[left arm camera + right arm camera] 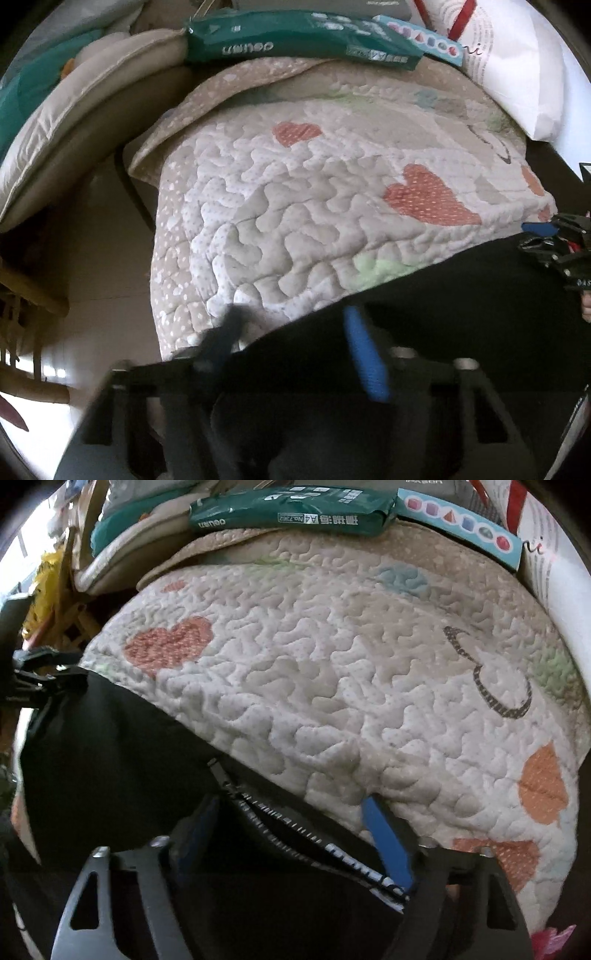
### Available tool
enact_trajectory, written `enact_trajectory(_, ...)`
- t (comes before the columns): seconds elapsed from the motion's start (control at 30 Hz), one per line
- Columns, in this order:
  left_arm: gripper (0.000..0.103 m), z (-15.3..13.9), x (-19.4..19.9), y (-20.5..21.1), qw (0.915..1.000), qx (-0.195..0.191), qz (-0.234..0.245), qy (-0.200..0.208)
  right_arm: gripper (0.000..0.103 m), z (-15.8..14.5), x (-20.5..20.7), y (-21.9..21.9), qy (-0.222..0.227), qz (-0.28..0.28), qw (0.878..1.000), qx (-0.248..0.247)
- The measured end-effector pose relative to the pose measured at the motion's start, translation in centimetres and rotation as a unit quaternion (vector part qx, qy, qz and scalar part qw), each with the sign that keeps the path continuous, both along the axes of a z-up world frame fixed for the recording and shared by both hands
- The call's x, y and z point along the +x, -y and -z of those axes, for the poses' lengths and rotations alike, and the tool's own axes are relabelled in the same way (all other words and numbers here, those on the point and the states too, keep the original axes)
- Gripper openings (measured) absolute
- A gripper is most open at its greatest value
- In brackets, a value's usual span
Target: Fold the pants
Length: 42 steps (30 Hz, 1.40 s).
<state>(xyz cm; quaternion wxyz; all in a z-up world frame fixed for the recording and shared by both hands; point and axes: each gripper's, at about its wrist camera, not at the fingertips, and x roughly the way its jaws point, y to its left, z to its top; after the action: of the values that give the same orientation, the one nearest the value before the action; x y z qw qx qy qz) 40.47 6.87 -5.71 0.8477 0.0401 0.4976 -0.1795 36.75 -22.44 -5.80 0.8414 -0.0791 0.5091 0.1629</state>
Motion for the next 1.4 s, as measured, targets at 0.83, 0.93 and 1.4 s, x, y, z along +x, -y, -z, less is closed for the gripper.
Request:
enact_trajectory(0.83, 0.007, -11.2, -18.2, -0.6, 0.991, -0.009, -0.028, 0.13, 0.012, -9.3, -14.7, -1.2, 0.054, 0.027, 0.998, 0.023)
enact_trajectory(0.93, 0.007, -11.4, -22.5, -0.9, 0.9899, -0.02, -0.032, 0.136, 0.011, -9.6, -18.4, -1.7, 0.057, 0.028, 0.998, 0.021)
enact_trajectory(1.4, 0.009, -5.1, -36.1, -2.0, 0.9943, -0.025, -0.078, 0.069, 0.011, -4.3, -32.8, -4.2, -0.018, 0.061, 0.998, 0.028)
